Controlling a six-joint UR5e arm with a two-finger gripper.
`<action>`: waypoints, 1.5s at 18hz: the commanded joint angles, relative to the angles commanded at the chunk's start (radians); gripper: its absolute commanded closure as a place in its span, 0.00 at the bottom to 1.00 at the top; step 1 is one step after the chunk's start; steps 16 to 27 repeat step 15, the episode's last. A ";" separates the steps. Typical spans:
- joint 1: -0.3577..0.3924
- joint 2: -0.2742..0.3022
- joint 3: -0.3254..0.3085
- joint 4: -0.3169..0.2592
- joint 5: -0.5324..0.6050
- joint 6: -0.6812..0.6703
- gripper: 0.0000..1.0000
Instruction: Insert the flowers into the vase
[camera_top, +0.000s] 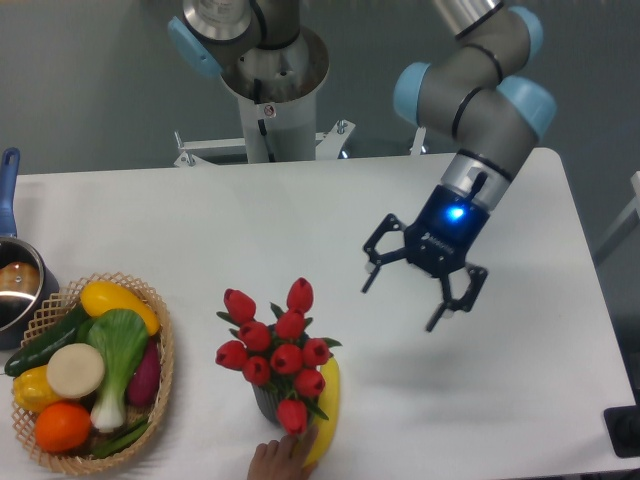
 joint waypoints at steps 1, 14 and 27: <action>-0.002 0.003 0.003 -0.002 0.078 0.002 0.00; -0.017 0.011 0.032 -0.112 0.547 0.161 0.00; -0.026 0.011 0.032 -0.113 0.562 0.163 0.00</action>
